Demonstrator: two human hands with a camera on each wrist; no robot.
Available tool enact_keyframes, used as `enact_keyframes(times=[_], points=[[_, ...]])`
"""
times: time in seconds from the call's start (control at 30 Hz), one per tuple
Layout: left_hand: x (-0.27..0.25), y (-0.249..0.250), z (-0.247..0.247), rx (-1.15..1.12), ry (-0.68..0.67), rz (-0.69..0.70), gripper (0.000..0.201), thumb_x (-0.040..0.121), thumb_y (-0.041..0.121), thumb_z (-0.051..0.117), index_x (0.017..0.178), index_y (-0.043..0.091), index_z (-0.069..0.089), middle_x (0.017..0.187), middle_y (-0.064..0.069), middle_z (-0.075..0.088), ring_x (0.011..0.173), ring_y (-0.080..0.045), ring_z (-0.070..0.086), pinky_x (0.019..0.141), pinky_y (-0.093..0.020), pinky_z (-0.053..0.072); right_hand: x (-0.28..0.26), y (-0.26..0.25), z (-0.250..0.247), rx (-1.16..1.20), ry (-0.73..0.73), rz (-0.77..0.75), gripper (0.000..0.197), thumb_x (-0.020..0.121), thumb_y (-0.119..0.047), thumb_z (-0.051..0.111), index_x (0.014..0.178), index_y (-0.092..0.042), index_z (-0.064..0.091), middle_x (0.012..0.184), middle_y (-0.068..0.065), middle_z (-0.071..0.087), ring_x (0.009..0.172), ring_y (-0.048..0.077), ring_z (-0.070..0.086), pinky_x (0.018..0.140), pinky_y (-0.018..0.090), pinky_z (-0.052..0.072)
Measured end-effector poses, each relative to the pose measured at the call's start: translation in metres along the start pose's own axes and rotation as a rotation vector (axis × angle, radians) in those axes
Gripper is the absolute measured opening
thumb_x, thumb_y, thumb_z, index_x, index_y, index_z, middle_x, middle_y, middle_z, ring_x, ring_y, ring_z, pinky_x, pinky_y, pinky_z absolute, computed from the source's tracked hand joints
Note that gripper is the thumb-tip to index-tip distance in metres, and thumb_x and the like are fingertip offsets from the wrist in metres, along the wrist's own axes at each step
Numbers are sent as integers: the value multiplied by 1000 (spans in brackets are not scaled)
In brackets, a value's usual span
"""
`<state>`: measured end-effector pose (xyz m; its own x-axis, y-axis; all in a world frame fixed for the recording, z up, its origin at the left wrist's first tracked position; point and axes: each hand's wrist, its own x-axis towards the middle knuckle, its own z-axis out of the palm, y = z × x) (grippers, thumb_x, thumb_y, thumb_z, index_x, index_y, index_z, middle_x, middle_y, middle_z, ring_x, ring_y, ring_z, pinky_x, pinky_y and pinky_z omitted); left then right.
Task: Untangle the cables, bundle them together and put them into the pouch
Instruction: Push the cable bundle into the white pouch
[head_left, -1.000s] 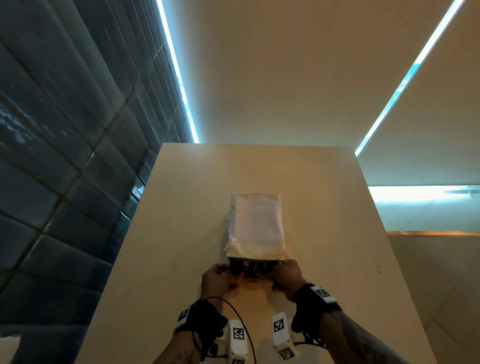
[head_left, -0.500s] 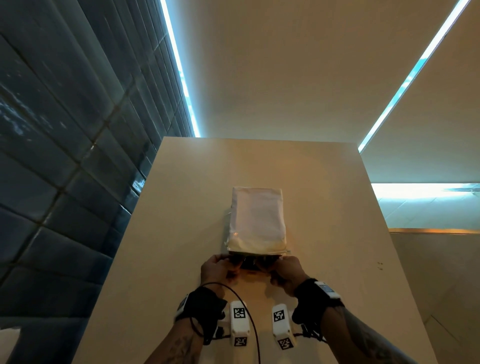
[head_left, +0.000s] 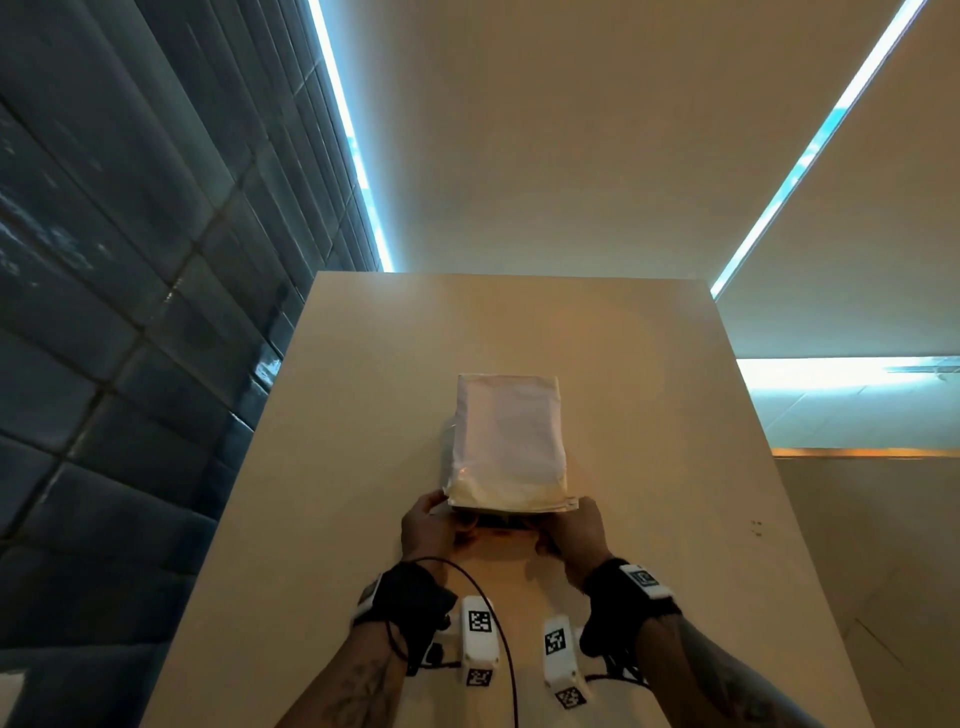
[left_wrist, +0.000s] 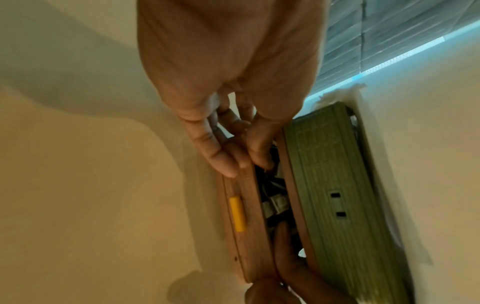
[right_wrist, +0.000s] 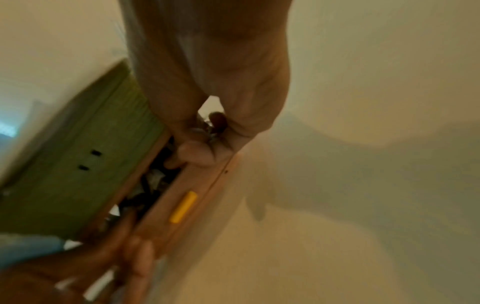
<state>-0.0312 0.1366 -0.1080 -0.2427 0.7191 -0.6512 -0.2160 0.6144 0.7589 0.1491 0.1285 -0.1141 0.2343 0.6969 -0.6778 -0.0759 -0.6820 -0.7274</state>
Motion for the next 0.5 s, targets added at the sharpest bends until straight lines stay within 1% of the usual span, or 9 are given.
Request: enact_keyframes(times=[0.07,0.1,0.17,0.23,0.3,0.33,0.4,0.47,0.5], points=[[1,-2,-2,81,4,49,25,80,-9,63,101,2,66,79,-18,66,61,-31,63,49,-32,55,-6,-2,-3,-44,-18,-58,53,56,-26,83,90,1,53,72,15,57,46,22,54,47,32,51],[2,-4,-4,124,-9,78,22,80,-7,64,100,2,67,80,-19,67,62,-30,64,53,-33,55,-9,-3,-6,-66,-42,-83,58,56,-27,84,96,-2,50,77,17,59,51,22,57,50,33,53],[-2,-3,-8,192,-64,150,19,75,-4,71,91,5,68,80,-19,67,60,-20,65,53,-29,54,-14,-5,-13,-143,-114,-166,51,64,-21,84,99,-9,48,86,15,63,63,23,63,55,36,56],[-6,1,-11,305,-117,265,25,63,14,78,84,11,65,80,-13,68,59,-10,63,51,-24,50,-18,-9,-18,-246,-154,-276,48,67,-16,83,103,-9,52,93,14,66,72,25,66,58,42,58],[-3,2,-17,528,-157,435,41,55,38,74,88,16,65,85,-6,68,72,-12,63,57,-22,47,-18,-11,-19,-419,-125,-435,55,60,-26,85,104,-8,58,96,14,66,80,31,64,67,51,56],[1,3,-20,657,-162,516,45,56,43,72,91,16,65,87,-4,67,78,-15,62,61,-24,46,-16,-11,-19,-530,-105,-515,58,59,-31,86,106,-8,61,99,14,65,87,32,60,74,50,52],[7,3,-22,800,-154,596,43,62,38,78,94,14,65,87,-3,61,81,-20,60,65,-26,44,-14,-13,-18,-640,-78,-583,58,62,-29,88,110,-6,64,102,13,61,96,31,53,82,45,48],[7,9,-20,865,-158,640,36,69,30,81,95,13,65,85,2,54,79,-21,59,65,-25,41,-12,-13,-19,-613,-45,-616,53,64,-31,86,108,-8,66,99,9,61,94,29,57,78,44,51],[8,11,-20,886,-161,664,33,72,29,80,97,14,64,86,2,54,79,-22,59,65,-27,43,-12,-12,-18,-627,-31,-634,52,65,-32,85,107,-10,65,98,7,62,92,28,59,76,43,52]])
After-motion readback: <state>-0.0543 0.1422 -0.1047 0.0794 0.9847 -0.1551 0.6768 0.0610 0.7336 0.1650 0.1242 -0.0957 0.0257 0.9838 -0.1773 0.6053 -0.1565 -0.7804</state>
